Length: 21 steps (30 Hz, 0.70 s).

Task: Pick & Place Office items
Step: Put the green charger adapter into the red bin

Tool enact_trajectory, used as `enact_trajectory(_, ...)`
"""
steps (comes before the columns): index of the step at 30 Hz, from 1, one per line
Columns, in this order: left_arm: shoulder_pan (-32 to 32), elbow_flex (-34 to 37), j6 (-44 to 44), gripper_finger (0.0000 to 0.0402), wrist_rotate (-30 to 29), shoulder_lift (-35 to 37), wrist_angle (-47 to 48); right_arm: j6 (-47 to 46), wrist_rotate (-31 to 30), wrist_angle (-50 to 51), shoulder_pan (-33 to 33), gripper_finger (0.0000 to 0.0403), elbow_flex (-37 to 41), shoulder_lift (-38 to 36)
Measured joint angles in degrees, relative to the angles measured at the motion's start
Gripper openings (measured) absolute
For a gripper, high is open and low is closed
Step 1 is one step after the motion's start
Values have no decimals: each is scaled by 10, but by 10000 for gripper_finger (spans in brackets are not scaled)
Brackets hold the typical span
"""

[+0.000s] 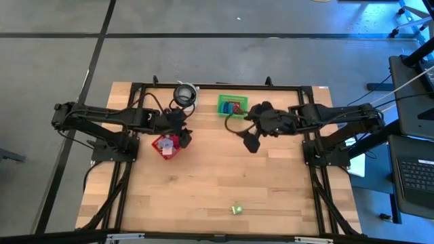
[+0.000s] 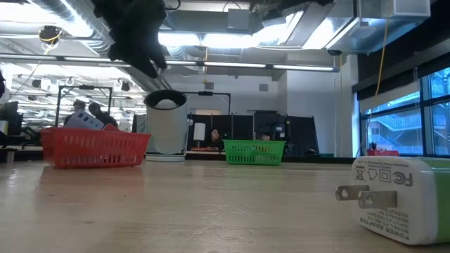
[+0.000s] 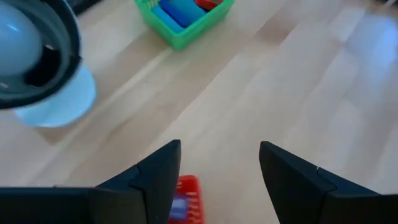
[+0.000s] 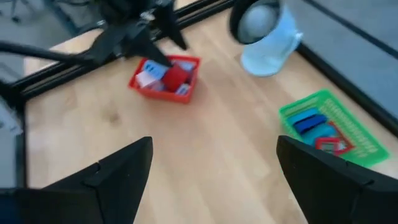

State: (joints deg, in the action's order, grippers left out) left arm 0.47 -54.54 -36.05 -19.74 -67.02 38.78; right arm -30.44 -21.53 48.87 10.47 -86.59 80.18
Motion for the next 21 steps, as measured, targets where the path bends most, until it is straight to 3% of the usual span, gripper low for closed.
enact_trajectory(13,-12,0,-117,215,86,0,-13,16,28,21,100,346,0,74)
enact_trajectory(21,-61,0,-134,214,48,0,-13,57,32,16,162,346,0,176)
